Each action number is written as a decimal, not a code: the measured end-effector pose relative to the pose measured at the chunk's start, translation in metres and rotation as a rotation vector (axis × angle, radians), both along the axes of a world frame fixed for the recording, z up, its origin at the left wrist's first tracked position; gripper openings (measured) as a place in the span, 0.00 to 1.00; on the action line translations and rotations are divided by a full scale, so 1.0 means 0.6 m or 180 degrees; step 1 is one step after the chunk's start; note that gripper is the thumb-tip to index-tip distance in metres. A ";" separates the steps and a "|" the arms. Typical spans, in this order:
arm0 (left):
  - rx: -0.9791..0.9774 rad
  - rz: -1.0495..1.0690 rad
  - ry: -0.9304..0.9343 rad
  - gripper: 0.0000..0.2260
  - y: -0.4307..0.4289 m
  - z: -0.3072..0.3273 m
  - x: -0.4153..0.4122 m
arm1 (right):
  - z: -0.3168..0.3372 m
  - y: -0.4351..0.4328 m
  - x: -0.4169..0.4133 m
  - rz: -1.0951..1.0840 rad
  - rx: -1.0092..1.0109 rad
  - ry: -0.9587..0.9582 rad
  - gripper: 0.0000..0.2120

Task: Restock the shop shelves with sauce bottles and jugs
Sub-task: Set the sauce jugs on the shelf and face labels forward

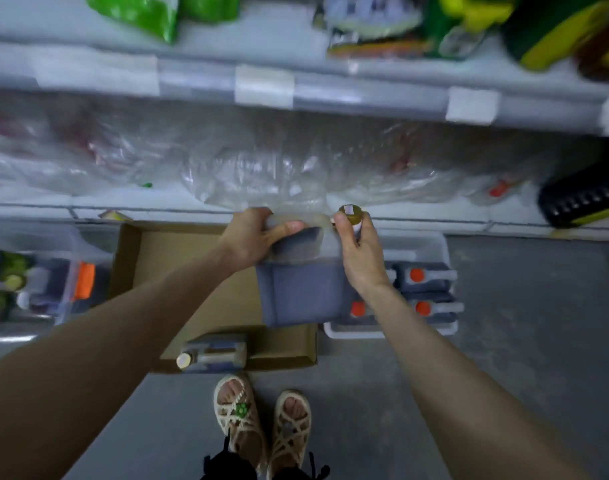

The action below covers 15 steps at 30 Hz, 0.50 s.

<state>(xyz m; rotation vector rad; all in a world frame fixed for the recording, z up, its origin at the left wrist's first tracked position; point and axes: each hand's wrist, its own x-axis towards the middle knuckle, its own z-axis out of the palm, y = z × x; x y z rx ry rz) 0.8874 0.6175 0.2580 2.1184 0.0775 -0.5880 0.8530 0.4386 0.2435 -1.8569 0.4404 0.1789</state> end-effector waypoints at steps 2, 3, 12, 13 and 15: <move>0.0085 -0.0167 -0.0220 0.19 -0.012 0.116 0.023 | 0.114 -0.016 0.020 -0.0065 -0.0045 -0.0242 0.03; 0.0092 -0.0215 -0.0349 0.21 -0.019 0.180 0.034 | 0.176 -0.024 0.030 -0.0107 -0.0081 -0.0377 0.02; -0.0267 -0.0246 -0.1772 0.21 -0.096 0.690 0.085 | 0.693 -0.098 0.063 -0.0293 -0.0324 -0.1562 0.06; -0.0275 -0.0269 -0.1908 0.21 -0.107 0.732 0.087 | 0.737 -0.107 0.061 -0.0319 -0.0359 -0.1656 0.07; -0.0263 -0.0306 -0.2125 0.21 -0.132 0.808 0.086 | 0.813 -0.130 0.058 -0.0380 -0.0413 -0.1846 0.14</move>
